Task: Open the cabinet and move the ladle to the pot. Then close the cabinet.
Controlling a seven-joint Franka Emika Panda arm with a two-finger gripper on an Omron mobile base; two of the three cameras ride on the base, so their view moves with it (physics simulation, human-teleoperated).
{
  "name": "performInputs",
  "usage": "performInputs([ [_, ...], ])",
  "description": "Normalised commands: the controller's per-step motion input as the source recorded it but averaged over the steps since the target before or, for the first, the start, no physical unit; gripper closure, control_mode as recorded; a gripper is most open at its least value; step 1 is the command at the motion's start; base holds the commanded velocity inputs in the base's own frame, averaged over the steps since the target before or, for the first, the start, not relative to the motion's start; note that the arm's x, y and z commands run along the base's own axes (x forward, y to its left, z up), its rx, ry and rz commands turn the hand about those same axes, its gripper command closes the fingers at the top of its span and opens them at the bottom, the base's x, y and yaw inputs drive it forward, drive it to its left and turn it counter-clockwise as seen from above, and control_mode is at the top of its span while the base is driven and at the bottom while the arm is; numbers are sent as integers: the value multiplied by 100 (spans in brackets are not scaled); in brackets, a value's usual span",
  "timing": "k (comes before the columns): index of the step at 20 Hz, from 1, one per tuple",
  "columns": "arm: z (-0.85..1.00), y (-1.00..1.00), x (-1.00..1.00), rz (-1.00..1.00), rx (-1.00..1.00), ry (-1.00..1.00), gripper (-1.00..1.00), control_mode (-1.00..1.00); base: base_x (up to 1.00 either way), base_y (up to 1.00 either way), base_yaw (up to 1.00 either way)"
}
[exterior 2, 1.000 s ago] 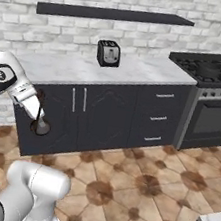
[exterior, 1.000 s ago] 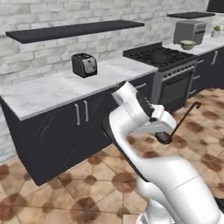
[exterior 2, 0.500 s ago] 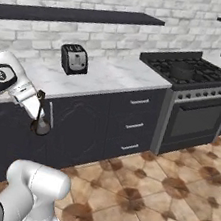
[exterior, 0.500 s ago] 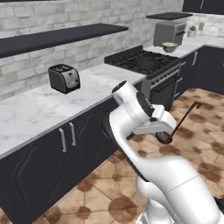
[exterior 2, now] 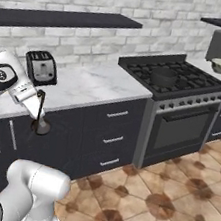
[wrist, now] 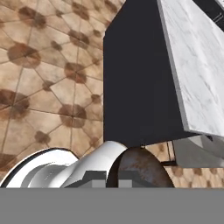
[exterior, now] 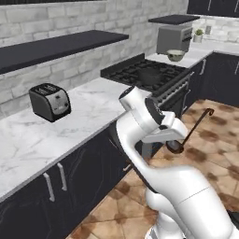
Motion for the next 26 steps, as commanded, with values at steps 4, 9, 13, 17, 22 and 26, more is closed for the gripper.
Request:
performInputs([
  [4,0,0,0,0,0,0,100,100,84,-49,-3],
  [9,0,0,0,0,0,0,100,100,84,-44,-5],
  [13,0,0,0,0,0,0,100,100,91,-26,-9],
  [17,0,0,0,0,0,0,100,100,97,-25,-4],
  [22,0,0,0,0,0,0,100,100,88,-34,0],
  [26,0,0,0,0,0,0,100,100,67,-51,0],
])
